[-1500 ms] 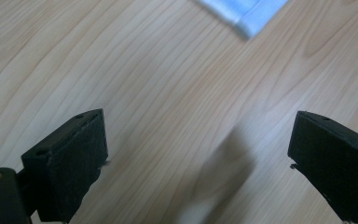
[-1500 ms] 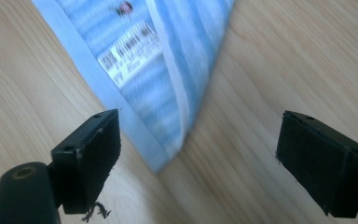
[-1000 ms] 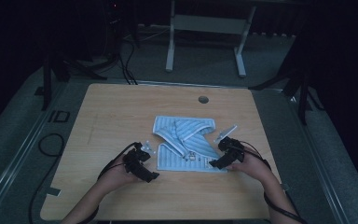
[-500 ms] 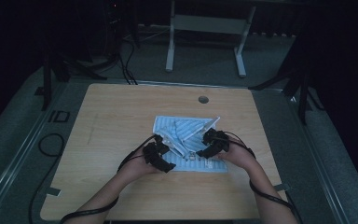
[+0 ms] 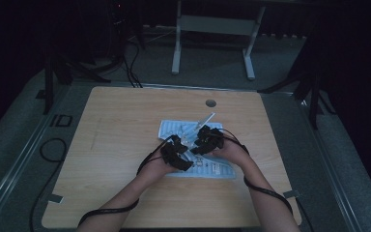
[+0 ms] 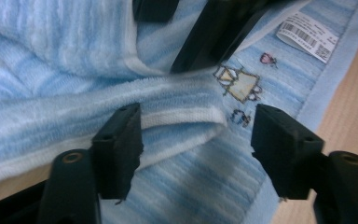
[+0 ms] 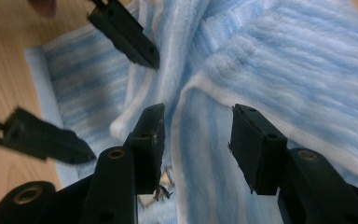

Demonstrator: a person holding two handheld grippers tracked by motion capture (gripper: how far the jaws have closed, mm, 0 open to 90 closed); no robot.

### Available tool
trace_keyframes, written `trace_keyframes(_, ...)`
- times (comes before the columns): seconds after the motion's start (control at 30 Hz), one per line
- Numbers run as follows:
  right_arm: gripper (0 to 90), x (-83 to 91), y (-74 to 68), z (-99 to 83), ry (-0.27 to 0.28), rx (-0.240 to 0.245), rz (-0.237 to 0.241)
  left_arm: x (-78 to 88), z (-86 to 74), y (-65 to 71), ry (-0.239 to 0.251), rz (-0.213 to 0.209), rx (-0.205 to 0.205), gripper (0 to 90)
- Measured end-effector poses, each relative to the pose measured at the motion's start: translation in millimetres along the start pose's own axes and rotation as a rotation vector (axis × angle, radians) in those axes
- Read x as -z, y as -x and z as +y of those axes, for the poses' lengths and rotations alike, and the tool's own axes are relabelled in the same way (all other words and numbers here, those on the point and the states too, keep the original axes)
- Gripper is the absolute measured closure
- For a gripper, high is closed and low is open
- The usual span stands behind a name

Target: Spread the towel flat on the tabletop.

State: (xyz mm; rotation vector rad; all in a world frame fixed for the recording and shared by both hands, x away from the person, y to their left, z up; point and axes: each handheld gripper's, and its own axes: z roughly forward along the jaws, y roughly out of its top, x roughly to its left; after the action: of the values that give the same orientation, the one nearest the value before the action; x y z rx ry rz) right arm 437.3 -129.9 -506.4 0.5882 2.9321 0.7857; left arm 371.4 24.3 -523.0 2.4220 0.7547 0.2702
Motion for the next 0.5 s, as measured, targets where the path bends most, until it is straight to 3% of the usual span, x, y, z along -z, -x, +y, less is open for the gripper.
trace_keyframes(0.13,60.1,-12.3,2.1,2.9,-0.008,-0.010,0.012,-7.5,1.2,-2.0,-0.020,0.010,0.016,50.9)
trace_keyframes(0.2,67.0,-16.2,2.1,3.6,-0.010,-0.026,0.029,-10.7,1.7,-2.3,-0.028,0.010,0.019,58.8)
trace_keyframes(0.33,85.9,-17.0,1.3,3.6,-0.013,-0.029,0.036,-11.3,4.1,-0.2,-0.028,0.021,0.011,85.3)
trace_keyframes(0.4,88.6,-15.0,0.6,2.8,-0.013,-0.021,0.037,-10.1,5.5,1.4,-0.033,0.026,-0.014,87.0)
trace_keyframes(0.5,89.0,-9.4,-2.0,1.2,-0.001,-0.002,0.031,-5.3,5.9,3.6,-0.032,0.020,-0.008,87.7)
